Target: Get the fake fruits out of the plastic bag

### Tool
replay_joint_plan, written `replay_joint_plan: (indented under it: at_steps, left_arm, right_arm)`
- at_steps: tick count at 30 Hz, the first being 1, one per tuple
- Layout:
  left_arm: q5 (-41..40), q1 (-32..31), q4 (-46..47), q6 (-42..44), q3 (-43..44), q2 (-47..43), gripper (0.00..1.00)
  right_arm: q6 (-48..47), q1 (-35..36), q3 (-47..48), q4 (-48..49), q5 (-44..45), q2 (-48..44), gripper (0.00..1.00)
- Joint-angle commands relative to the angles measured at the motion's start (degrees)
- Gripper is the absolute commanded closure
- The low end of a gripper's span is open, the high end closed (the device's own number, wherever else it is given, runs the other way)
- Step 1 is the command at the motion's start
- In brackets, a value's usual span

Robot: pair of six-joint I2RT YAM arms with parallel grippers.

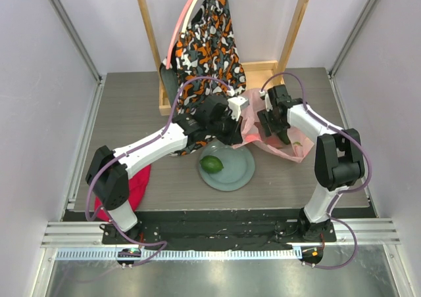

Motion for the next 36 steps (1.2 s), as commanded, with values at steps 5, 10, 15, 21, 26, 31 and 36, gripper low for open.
replay_joint_plan:
  at_steps: [5, 10, 15, 21, 26, 31, 36]
  left_arm:
    - [2.29, 0.97, 2.86, -1.61, -0.3, -1.19, 0.97]
    - [2.38, 1.06, 3.48, -2.23, -0.48, -0.84, 0.98]
    - [2.3, 1.32, 3.39, -2.06, -0.13, -0.75, 0.98]
    - [1.59, 1.67, 2.34, -0.65, 1.89, 0.13, 0.95]
    - [-3.77, 2.37, -0.38, 3.12, 5.32, 1.01, 0.64]
    - [-2.54, 4.74, -3.02, 7.34, 11.55, 1.36, 0.32]
    - [-0.34, 10.01, -6.1, 11.21, 18.85, -1.54, 0.13]
  right_arm:
    - [-3.55, -1.25, 4.02, 0.48, 5.66, 1.44, 0.28]
    - [-4.78, -1.52, 2.09, 1.97, 6.45, 3.29, 0.25]
    - [-5.74, -1.7, 1.56, 2.85, 5.4, 4.52, 0.32]
    - [-6.19, -1.7, 2.26, -0.73, -0.92, -0.47, 0.59]
    - [-6.45, -1.61, 6.31, -6.89, -9.35, -13.8, 0.79]
    - [-6.36, -1.52, 4.29, -8.83, -17.09, -26.84, 0.8]
    - [-9.77, 0.41, 3.85, -12.43, -34.19, -36.5, 0.77]
